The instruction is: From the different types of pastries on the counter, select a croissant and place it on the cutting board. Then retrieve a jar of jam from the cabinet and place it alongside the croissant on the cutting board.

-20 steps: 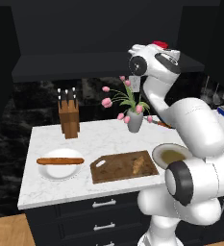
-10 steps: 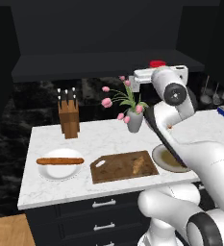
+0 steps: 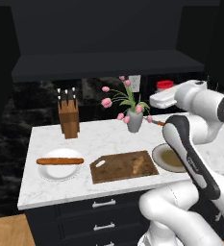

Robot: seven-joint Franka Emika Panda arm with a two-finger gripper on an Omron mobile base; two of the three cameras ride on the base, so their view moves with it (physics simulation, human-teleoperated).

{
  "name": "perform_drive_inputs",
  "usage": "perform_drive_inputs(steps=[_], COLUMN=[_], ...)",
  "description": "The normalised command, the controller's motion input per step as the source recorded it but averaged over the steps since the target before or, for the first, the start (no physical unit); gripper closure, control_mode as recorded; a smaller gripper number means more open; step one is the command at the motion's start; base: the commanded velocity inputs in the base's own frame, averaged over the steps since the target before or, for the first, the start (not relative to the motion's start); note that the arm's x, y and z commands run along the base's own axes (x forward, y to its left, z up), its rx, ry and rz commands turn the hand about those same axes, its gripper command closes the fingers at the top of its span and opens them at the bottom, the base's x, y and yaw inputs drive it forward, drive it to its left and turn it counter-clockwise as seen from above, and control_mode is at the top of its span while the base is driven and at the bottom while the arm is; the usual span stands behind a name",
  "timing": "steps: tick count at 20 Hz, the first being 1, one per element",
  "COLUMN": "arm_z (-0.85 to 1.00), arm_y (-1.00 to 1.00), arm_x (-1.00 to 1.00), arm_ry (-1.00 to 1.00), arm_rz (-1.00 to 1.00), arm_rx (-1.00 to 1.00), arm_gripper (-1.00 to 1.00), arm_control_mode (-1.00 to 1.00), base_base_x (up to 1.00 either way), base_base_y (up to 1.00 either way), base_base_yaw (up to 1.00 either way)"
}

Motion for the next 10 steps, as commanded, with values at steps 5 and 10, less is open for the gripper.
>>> perform_drive_inputs(steps=[5, 10], arm_z=[-1.00, -1.00], arm_y=[0.61, 0.56], arm_x=[-0.55, -0.07], arm_ry=[0.03, -0.12], arm_rz=[0.15, 0.09], arm_rx=[-0.01, 0.00], arm_gripper=[1.00, 1.00], arm_control_mode=[-1.00, -1.00], base_base_x=[0.00, 0.00], base_base_y=[0.00, 0.00], base_base_yaw=[0.00, 0.00])
